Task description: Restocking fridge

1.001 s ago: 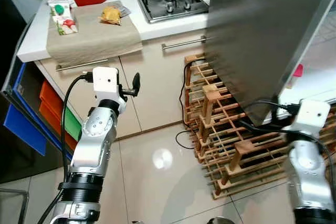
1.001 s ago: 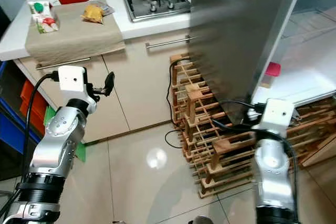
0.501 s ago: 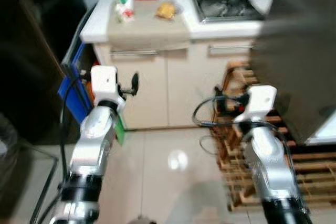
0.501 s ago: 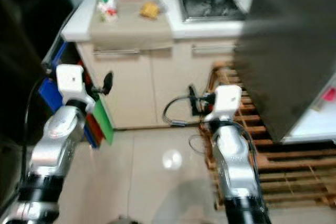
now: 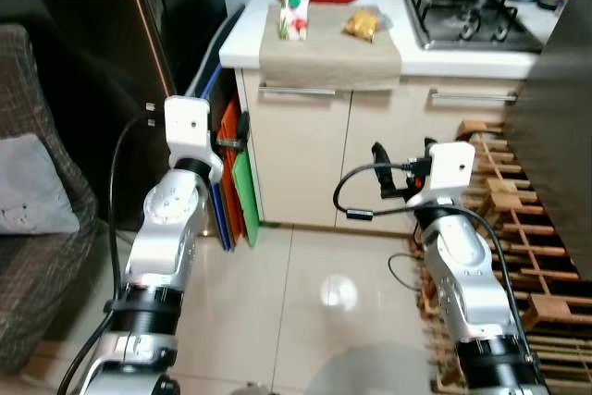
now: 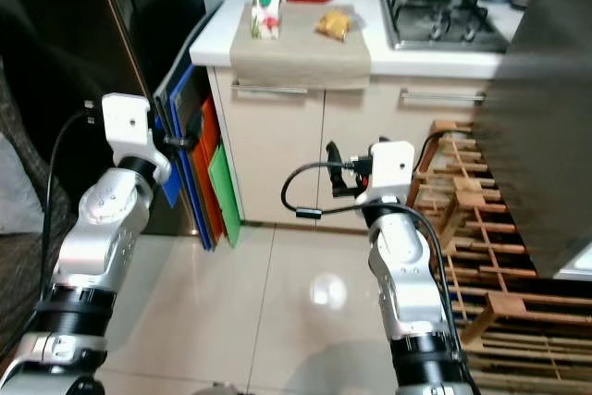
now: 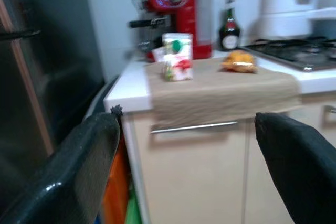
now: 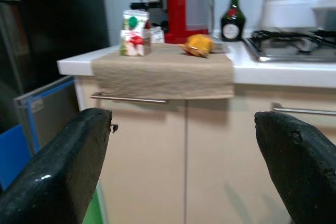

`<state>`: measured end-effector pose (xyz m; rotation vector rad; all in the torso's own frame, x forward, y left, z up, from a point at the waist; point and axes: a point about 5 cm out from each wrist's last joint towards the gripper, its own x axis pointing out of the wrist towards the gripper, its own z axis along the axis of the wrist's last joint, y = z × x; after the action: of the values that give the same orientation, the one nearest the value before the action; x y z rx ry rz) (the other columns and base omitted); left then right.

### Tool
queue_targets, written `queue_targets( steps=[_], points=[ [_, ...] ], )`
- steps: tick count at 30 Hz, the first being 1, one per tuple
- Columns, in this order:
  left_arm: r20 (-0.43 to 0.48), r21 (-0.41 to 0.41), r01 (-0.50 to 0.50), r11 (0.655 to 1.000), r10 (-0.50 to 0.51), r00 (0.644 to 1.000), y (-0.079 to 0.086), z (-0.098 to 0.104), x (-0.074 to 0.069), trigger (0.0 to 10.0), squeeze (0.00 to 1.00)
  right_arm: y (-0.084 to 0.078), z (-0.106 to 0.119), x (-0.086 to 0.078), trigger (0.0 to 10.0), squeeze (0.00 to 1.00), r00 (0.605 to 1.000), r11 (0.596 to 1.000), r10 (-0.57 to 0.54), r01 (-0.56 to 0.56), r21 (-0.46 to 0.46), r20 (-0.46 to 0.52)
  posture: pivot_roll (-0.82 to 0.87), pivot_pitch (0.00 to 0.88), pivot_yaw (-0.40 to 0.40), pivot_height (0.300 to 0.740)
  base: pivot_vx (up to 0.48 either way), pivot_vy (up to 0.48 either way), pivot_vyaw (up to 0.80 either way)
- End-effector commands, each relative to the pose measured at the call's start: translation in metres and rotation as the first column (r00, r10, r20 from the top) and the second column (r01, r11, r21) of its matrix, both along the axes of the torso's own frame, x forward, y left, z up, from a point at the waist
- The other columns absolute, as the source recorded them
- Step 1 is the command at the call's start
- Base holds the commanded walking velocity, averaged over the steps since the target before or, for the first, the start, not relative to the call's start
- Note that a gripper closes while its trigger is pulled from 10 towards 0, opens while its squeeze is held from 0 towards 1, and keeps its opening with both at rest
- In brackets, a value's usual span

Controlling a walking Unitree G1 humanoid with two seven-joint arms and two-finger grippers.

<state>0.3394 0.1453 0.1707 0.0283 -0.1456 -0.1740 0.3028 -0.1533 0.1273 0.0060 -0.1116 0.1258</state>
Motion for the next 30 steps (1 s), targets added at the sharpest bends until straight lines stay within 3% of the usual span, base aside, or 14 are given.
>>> queue_targets(
  steps=[1, 17, 27, 30],
  points=[
    [-0.013, 0.009, 0.012, 1.0, -0.012, 1.0, 0.001, -0.001, 0.004, 10.0, 0.0, 0.001, 0.0, 0.001, 10.0, 0.0, 1.0, 1.0, -0.014, 0.014, -0.003, 0.001, -0.11, 0.0, 0.089, 0.74, 0.48, 0.0, -0.8],
    [0.012, -0.003, 0.024, 1.0, -0.024, 1.0, -0.005, 0.003, 0.008, 10.0, 0.0, 0.0, 0.004, 0.005, 10.0, 0.0, 0.999, 1.0, -0.016, 0.017, -0.005, 0.029, -0.11, 0.0, 0.094, 0.74, 0.48, 0.0, -0.1],
    [0.064, -0.037, 0.006, 0.999, -0.004, 0.998, -0.004, 0.019, 0.012, 10.0, 0.0, 0.009, 0.008, 0.01, 10.0, 0.0, 0.998, 1.0, 0.003, -0.003, -0.003, 0.056, -0.09, 0.0, 0.088, 0.74, 0.48, 0.0, 0.0],
    [0.074, 0.005, -0.022, 1.0, 0.022, 0.997, 0.0, 0.02, 0.013, 10.0, 0.0, 0.014, 0.01, 0.012, 10.0, 0.0, 0.997, 1.0, 0.012, -0.012, 0.001, 0.072, -0.07, 0.0, 0.087, 0.74, 0.48, 0.0, 0.0]
  ],
)
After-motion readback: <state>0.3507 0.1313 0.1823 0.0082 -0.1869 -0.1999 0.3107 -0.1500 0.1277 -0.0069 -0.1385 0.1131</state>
